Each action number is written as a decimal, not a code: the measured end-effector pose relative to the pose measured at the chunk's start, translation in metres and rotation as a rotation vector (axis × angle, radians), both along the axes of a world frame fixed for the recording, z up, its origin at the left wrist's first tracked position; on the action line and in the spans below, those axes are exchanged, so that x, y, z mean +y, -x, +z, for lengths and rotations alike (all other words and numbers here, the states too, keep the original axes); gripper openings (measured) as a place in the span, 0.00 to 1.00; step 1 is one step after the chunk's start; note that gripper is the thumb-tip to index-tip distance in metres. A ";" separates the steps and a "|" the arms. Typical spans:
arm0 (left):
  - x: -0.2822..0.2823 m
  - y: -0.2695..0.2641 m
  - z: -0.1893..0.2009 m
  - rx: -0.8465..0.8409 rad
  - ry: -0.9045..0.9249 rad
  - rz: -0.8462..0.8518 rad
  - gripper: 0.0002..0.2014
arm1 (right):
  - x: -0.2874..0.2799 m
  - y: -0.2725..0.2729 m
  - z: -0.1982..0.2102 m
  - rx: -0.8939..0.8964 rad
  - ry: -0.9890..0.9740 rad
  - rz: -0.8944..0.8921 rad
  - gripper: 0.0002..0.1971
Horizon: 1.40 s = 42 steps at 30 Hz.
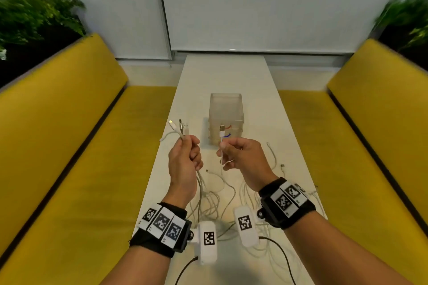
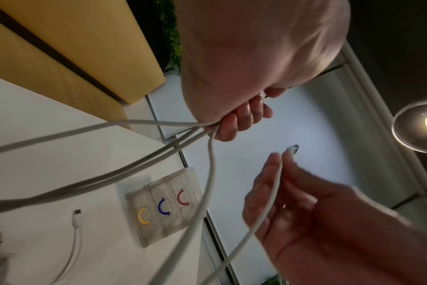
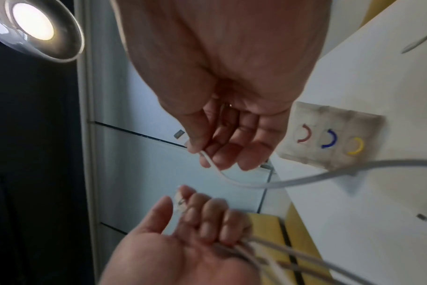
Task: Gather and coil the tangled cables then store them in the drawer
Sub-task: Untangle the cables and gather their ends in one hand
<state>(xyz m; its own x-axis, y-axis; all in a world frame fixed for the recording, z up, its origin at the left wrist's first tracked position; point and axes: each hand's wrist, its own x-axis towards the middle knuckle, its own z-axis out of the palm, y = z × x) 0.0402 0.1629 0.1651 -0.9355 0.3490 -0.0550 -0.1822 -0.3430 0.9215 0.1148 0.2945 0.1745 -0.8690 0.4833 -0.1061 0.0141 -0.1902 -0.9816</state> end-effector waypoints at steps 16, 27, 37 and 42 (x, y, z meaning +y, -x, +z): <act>0.019 -0.027 0.030 0.128 0.140 -0.068 0.18 | -0.025 0.001 0.043 0.085 -0.462 -0.153 0.04; 0.023 -0.039 0.058 0.243 0.071 -0.128 0.13 | -0.009 -0.008 0.039 0.220 -0.206 0.065 0.04; 0.011 -0.030 0.078 0.235 -0.098 -0.041 0.15 | 0.017 -0.022 0.023 0.078 -0.200 0.401 0.21; 0.008 -0.028 0.090 0.198 -0.153 -0.061 0.17 | 0.006 -0.027 0.000 -0.046 -0.397 0.516 0.09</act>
<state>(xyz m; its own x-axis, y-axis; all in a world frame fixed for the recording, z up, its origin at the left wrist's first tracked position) 0.0682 0.1710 0.2555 -0.8996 0.3958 0.1848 -0.0283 -0.4749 0.8796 0.1419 0.3002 0.1747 -0.9987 0.0153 -0.0484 0.0506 0.2288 -0.9722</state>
